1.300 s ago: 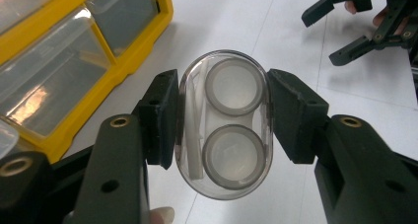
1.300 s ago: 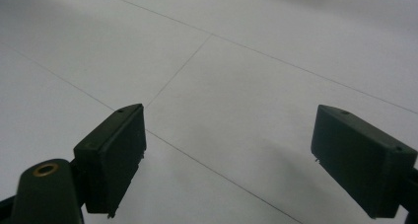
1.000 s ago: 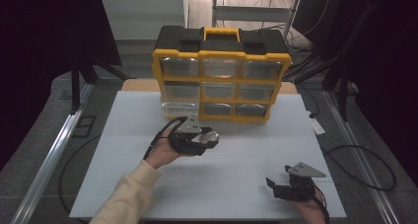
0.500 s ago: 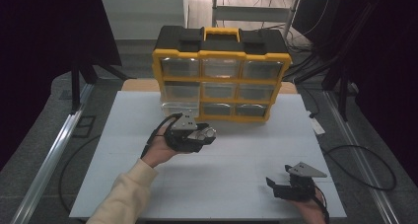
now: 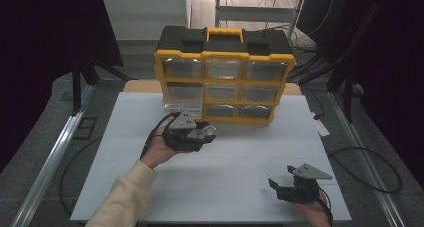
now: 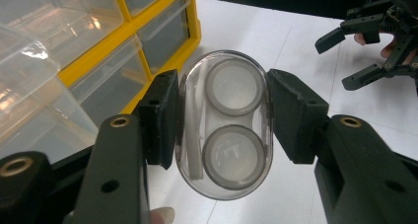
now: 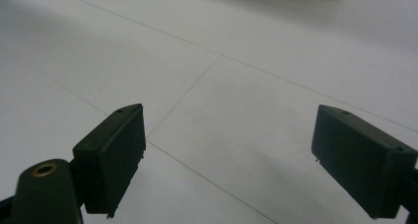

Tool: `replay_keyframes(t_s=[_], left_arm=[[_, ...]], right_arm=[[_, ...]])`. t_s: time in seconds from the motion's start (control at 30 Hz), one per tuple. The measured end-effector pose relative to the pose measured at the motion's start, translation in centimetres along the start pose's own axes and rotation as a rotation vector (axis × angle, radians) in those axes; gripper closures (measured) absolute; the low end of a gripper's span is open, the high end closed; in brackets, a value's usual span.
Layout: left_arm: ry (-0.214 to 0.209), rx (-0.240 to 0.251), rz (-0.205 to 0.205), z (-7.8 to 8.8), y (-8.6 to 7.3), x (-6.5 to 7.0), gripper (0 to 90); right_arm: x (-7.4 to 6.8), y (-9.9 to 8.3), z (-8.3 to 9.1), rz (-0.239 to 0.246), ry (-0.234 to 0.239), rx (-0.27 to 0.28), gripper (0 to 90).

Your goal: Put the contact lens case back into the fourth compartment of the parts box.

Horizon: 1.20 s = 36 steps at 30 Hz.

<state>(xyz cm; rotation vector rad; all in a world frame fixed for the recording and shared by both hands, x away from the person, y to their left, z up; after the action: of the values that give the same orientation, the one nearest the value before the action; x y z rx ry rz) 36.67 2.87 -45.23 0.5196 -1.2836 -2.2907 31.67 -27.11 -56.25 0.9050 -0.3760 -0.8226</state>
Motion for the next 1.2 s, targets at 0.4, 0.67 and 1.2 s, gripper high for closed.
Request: replay_keyframes(t_s=[0.4,0.67,1.2], left_arm=[[0.014,0.018,0.013,0.6,0.1,-0.6,48.3],[0.020,0.032,0.012,1.0,0.5,-0.7,48.3],[0.035,0.065,0.022,2.2,1.6,-1.3,48.3]], right_arm=[[0.1,0.3,-0.2,0.003,0.004,0.011,13.6],[0.0,0.4,-0.2,0.005,0.003,0.016,13.7],[0.1,0.1,-0.2,0.006,0.001,0.005,13.7]])
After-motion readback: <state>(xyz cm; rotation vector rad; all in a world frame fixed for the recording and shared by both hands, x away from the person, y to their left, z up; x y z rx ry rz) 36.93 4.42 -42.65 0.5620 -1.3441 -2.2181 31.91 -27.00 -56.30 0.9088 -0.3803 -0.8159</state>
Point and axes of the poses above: each handheld gripper's, and its own axes: z roughly backward along the jaws, y roughly out of its top, x roughly to its right, the point moved 8 cm from there along -z, roughly forward along the jaws, and after that the axes turned 5 degrees about y, right-handed, at the moved point
